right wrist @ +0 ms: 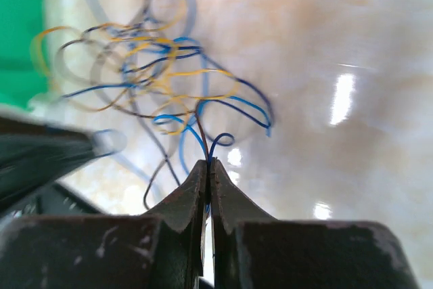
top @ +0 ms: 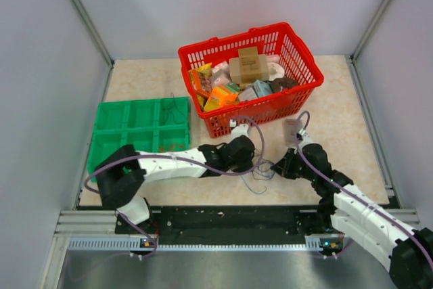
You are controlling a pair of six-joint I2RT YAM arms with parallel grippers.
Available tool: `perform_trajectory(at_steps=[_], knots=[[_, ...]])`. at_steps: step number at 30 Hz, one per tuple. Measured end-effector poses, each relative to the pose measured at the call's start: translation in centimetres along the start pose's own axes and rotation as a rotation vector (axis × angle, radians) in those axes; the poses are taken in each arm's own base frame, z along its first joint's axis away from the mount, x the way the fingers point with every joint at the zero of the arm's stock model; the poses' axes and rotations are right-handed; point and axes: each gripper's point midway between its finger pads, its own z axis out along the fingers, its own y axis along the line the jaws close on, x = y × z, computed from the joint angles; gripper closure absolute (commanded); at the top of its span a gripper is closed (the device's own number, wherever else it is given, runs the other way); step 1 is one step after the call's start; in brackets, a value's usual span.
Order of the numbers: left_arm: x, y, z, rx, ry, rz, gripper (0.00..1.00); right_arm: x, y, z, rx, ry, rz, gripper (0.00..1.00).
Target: Untangle the cables
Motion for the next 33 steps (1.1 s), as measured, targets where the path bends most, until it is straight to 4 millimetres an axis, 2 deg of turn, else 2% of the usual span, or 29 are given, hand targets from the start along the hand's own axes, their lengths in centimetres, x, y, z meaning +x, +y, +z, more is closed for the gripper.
perform_trajectory(at_steps=[2,6,10,14,19,25,33], knots=[[-1.5,-0.4,-2.1,0.023,-0.065,0.021,1.0,-0.1,-1.7,0.0,0.092,-0.023,0.025,1.0],[-5.6,-1.8,-8.6,0.136,-0.245,0.051,1.0,-0.7,-5.0,-0.7,0.274,-0.092,0.088,1.0],[-8.6,-2.1,-14.0,0.208,-0.407,0.055,1.0,-2.3,-5.8,-1.6,0.346,-0.183,0.128,1.0],[-10.4,-0.4,-17.7,0.196,-0.53,0.068,1.0,-3.8,-6.9,-3.0,0.433,-0.271,0.154,1.0],[-12.9,1.8,-23.4,0.172,-0.694,0.091,1.0,-5.0,-7.9,-4.6,0.514,-0.345,0.162,1.0],[-15.1,4.4,-29.4,0.123,-0.847,0.105,1.0,-5.0,-9.1,-5.3,0.582,-0.363,0.162,1.0],[-17.1,7.0,-35.2,0.034,-0.96,0.102,1.0,-4.8,-9.5,-5.6,0.607,-0.358,0.156,1.0]])
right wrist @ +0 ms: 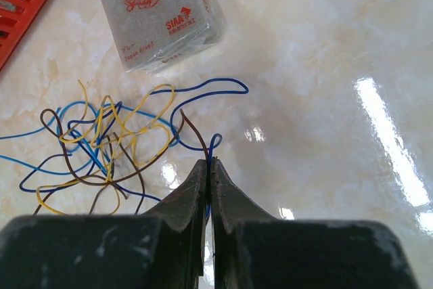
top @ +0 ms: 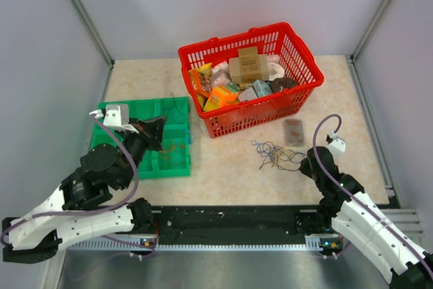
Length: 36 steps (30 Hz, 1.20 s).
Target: Untangle the cables
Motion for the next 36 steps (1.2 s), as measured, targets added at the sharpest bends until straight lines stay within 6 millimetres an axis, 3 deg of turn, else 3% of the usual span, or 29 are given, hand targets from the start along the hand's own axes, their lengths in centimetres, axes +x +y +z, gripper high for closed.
perform_trajectory(at_steps=[7,10,17,23,26,36], knots=[[-3.1,3.5,-0.6,-0.217,-0.011,0.106,1.0,-0.5,0.4,-0.2,-0.03,-0.019,-0.016,1.0],[-2.9,4.7,0.2,-0.295,0.004,0.163,1.0,-0.5,0.5,-0.2,-0.038,-0.016,-0.027,1.0],[-3.4,10.3,2.3,-0.51,0.048,0.17,1.0,-0.4,0.9,-0.3,-0.059,-0.009,-0.044,1.0],[-0.6,13.1,3.7,-0.618,0.148,0.105,1.0,-0.8,1.3,-0.6,-0.09,-0.026,-0.039,1.0],[0.9,14.3,2.8,-0.667,0.173,0.072,1.0,-0.8,1.5,-0.7,-0.101,-0.027,-0.042,1.0],[2.8,16.9,0.2,-0.784,0.142,0.021,1.0,-0.5,1.7,-0.5,-0.105,-0.011,-0.055,1.0]])
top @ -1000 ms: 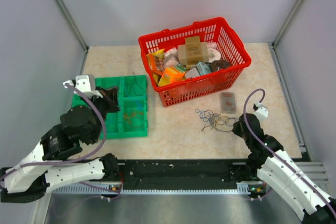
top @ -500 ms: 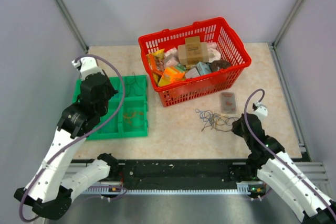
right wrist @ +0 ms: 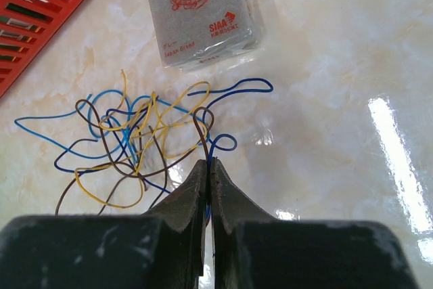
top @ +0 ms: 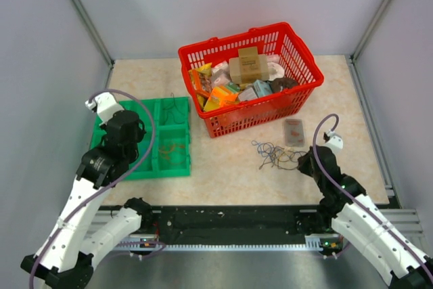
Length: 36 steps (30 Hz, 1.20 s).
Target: Untangle the cables
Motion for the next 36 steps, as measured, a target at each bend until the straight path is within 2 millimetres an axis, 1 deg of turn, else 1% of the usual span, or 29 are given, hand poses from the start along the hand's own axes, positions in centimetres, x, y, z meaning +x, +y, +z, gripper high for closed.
perform_trajectory(at_steps=[3,5,8,10,12,16,18,22,26,28,29,30,32,35,36], knots=[[1.2,0.9,1.0,-0.053,0.019,0.017,1.0,0.1,0.0,0.0,-0.001,0.005,-0.001,1.0],[2.3,1.8,2.2,-0.105,0.052,0.028,1.0,0.1,0.1,0.0,-0.004,0.007,-0.001,1.0],[4.2,3.4,4.2,-0.19,0.125,0.025,1.0,0.2,0.1,0.0,-0.008,0.009,-0.001,1.0],[5.9,4.2,5.4,-0.233,0.182,0.026,1.0,0.2,0.2,0.0,-0.011,0.01,-0.001,1.0],[7.2,5.2,6.0,-0.267,0.223,0.017,1.0,0.2,0.3,0.0,-0.014,0.01,-0.003,1.0],[8.5,6.5,6.5,-0.294,0.255,-0.03,1.0,0.1,0.4,0.0,-0.019,0.008,-0.005,1.0],[9.2,6.8,6.8,-0.296,0.267,-0.054,1.0,0.0,0.5,0.0,-0.022,0.004,-0.003,1.0],[11.3,6.9,7.3,-0.284,0.307,-0.081,1.0,-0.1,0.6,0.0,-0.026,0.001,-0.001,1.0],[13.5,6.7,8.0,-0.263,0.372,-0.099,1.0,-0.1,0.6,0.0,-0.027,0.002,-0.002,1.0],[14.3,6.4,8.4,-0.254,0.4,-0.105,0.99,-0.1,0.6,0.0,-0.028,0.003,-0.002,1.0],[14.7,6.2,8.7,-0.249,0.414,-0.109,0.9,0.0,0.6,0.0,-0.028,0.003,-0.002,1.0],[15.0,6.0,8.9,-0.242,0.429,-0.113,0.74,0.0,0.6,0.0,-0.028,0.003,-0.002,1.0],[15.5,5.7,9.1,-0.228,0.453,-0.121,0.51,0.0,0.6,0.0,-0.028,0.003,-0.002,1.0],[15.9,5.4,9.1,-0.216,0.478,-0.137,0.35,0.0,0.6,0.0,-0.028,0.003,-0.002,1.0],[15.9,5.3,9.0,-0.212,0.484,-0.143,0.27,0.0,0.6,0.0,-0.028,0.003,-0.002,1.0]])
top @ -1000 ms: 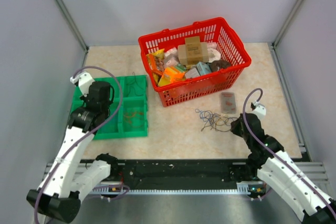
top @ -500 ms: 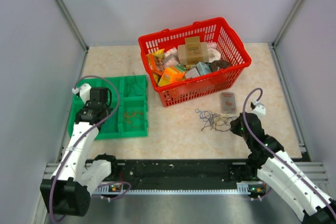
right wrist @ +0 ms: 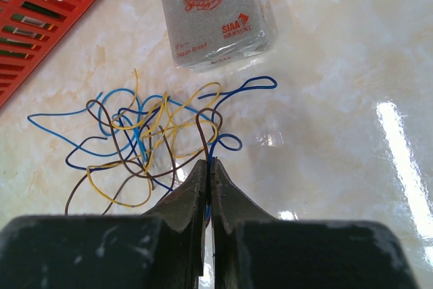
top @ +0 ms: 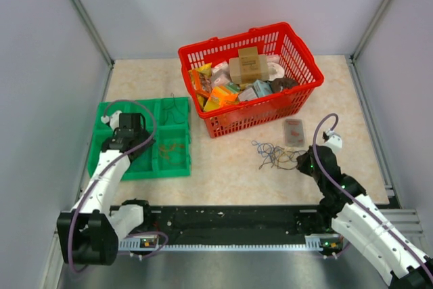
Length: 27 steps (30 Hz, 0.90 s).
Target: Untangle the cables
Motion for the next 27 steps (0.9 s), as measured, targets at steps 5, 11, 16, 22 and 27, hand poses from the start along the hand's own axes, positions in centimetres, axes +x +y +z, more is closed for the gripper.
perform_trajectory(at_steps=[5,11,16,22,27], knots=[[-0.6,-0.9,-2.4,0.086,-0.016,-0.012,0.14,0.0,0.0,0.0,-0.001,0.0,0.0,1.0],[-2.6,-5.8,-8.9,0.449,-0.086,0.021,0.26,0.6,0.5,0.1,-0.029,0.037,-0.03,1.0],[0.2,-12.0,-15.2,0.891,-0.051,0.148,0.18,1.6,2.8,-0.2,-0.159,0.101,-0.089,1.0],[9.7,-17.0,-22.8,1.246,0.087,0.475,0.3,3.3,7.8,-2.0,-0.484,0.192,-0.152,1.0],[17.9,-19.5,-23.9,1.326,0.199,0.702,0.43,4.4,10.1,-3.5,-0.64,0.252,-0.125,1.0]])
